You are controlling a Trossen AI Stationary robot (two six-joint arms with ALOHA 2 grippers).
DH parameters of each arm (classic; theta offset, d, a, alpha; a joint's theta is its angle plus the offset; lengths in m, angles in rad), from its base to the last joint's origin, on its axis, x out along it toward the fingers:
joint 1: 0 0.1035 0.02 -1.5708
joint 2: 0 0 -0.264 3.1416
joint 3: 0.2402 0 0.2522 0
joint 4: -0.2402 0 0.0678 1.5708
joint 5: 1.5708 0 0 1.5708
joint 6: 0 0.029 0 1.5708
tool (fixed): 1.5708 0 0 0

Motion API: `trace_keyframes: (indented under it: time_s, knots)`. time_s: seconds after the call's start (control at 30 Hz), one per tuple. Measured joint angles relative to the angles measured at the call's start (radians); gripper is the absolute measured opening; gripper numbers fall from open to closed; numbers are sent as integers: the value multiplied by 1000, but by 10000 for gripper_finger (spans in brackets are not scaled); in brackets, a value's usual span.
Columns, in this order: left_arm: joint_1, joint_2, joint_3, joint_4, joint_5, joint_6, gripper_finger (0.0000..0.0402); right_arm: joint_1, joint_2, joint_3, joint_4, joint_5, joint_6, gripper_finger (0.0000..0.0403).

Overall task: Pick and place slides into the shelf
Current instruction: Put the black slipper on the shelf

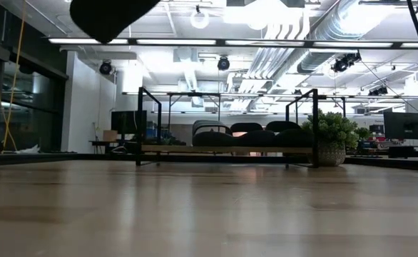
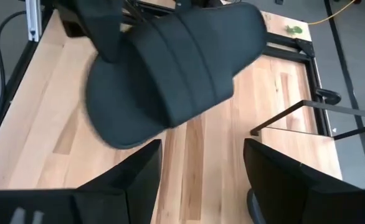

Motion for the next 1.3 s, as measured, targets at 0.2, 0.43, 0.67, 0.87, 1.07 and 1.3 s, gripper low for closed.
trace_keyframes:
  time_s: [0.2, 0.43, 0.67, 0.87, 1.07, 1.3]
  knots:
    - [2, -44, 0, 147, 136, 162, 28, 2, 0, 0, 0, -1, 0, 216]
    - [0, -104, 0, 194, 201, 232, 28, 32, 0, 0, -9, -19, 0, 216]
    - [-11, -136, 0, 173, 255, 287, 28, 47, -11, 0, -36, 7, 6, 216]
    - [-10, -138, 0, 140, 171, 324, 39, 47, -18, 0, -39, 22, 8, 216]
    - [15, -139, 0, -27, 45, 350, 35, 47, -18, 0, -39, 29, 1, 216]
    - [91, -138, 0, -160, 219, 303, 26, 47, -18, 0, -39, 29, 0, 216]
